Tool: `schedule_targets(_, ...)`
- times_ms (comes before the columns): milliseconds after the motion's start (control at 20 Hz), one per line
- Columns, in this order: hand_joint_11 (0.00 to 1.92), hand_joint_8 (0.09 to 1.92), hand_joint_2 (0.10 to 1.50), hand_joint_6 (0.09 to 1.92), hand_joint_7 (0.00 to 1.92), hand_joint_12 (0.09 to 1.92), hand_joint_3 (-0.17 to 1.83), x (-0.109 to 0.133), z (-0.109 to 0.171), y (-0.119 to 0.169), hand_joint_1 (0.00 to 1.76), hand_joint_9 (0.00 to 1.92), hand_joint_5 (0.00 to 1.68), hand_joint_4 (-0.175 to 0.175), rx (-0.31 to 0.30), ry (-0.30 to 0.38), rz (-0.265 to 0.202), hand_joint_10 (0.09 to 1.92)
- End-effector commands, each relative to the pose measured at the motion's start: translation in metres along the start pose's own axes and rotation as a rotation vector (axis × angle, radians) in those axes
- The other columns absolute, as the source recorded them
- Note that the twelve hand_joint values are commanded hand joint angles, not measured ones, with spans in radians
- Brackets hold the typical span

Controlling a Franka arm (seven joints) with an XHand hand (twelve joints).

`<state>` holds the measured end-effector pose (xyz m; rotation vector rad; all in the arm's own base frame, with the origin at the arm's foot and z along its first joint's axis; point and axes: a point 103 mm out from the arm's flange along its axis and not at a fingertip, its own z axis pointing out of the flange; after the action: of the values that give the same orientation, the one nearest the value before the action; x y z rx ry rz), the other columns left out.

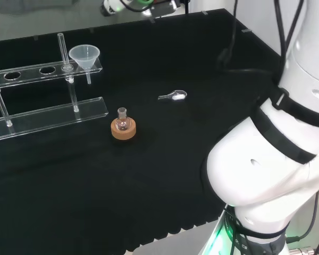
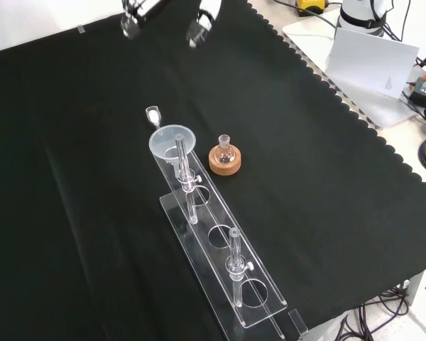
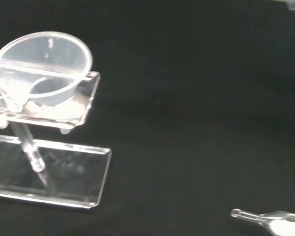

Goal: Pick up the funnel from the transparent funnel stand.

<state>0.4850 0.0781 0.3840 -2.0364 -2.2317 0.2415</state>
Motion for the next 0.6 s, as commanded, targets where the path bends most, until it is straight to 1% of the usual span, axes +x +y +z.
schedule_targets(50,0.26,0.64,0.89,0.09,0.08,1.38,0.22,0.038,0.015,0.018,0.40,0.32,0.22,-0.034,0.048,-0.006,-0.041,0.72)
schedule_targets(200,0.30,0.66,0.86,0.09,0.07,1.38,0.21,0.049,0.022,0.030,0.44,0.33,0.22,-0.043,0.112,-0.040,-0.022,0.73)
schedule_targets(350,0.34,0.67,0.83,0.09,0.06,1.38,0.21,0.056,0.028,0.041,0.50,0.33,0.22,-0.047,0.170,-0.052,-0.019,0.74)
schedule_targets(600,0.39,0.67,0.79,0.09,0.03,1.38,0.20,0.060,0.040,0.054,0.53,0.33,0.19,-0.053,0.205,-0.052,-0.023,0.74)
